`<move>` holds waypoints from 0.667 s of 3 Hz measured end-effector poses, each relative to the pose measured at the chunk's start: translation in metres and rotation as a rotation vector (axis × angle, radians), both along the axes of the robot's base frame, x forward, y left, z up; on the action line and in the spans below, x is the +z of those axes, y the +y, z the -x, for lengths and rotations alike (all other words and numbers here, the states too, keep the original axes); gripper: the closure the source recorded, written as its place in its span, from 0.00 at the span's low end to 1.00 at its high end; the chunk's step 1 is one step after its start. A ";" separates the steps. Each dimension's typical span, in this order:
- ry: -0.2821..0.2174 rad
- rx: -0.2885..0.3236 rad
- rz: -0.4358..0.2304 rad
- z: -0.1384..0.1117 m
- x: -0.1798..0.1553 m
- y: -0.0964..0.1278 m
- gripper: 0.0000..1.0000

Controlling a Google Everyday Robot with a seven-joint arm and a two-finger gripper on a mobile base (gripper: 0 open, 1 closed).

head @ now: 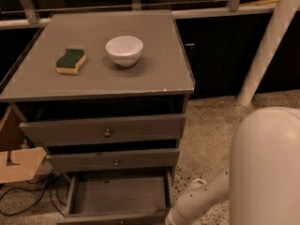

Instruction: Close bottom drawer

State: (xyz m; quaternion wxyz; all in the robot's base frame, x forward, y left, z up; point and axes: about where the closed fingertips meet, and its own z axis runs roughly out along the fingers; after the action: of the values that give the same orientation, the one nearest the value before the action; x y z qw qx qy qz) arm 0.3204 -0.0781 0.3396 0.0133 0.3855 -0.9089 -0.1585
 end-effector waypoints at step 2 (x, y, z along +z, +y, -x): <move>-0.079 -0.138 -0.128 -0.057 -0.015 0.027 1.00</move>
Offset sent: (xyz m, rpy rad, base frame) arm 0.0928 0.0315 -0.0213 0.1786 -0.1142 -0.2072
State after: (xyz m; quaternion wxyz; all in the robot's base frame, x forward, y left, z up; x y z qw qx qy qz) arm 0.3778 -0.0508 0.3244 -0.0581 0.3281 -0.9211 -0.2014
